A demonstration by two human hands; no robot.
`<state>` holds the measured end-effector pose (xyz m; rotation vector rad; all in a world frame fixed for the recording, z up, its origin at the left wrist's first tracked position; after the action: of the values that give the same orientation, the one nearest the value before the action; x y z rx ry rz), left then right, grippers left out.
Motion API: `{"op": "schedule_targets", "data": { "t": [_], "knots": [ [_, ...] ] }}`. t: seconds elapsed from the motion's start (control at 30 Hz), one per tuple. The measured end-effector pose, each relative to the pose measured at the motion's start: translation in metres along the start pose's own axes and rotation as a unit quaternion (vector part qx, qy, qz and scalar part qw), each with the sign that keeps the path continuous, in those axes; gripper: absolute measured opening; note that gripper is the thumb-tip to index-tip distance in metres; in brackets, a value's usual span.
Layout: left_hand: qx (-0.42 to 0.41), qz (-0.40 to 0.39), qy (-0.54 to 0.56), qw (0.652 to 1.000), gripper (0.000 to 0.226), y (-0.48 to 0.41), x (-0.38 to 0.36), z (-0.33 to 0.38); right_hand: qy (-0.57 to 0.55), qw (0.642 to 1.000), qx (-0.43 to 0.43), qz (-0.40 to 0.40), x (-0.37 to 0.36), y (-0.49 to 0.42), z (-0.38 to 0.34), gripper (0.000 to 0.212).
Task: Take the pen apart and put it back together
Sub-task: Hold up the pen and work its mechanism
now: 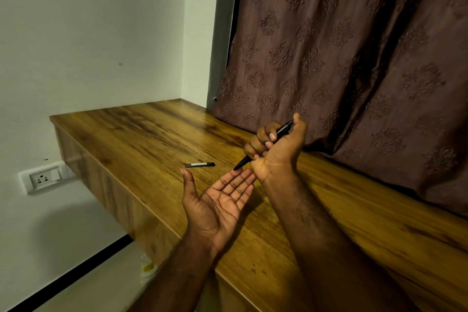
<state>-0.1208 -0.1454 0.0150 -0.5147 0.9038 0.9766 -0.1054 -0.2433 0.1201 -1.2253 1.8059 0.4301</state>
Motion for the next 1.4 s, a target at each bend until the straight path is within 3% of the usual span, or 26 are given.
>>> {"op": "schedule_targets", "data": {
  "t": [1.4],
  "knots": [
    [0.001,0.002,-0.010,1.000,0.106,0.0001,0.0003,0.0000,0.011,1.000,0.005,0.004,-0.0017,0.0020,-0.0010,0.056]
  ]
}}
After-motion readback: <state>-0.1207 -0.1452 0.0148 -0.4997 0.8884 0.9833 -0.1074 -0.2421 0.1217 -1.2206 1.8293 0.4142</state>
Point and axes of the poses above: each hand's wrist, its own y-axis away from the middle knuckle, its own x-axis out of the back of the hand, z = x × y, the point moved 7 cm from there along -y, towards the middle knuckle, and after that the axes turned 9 degrees about -y, right-handed, at the moved point
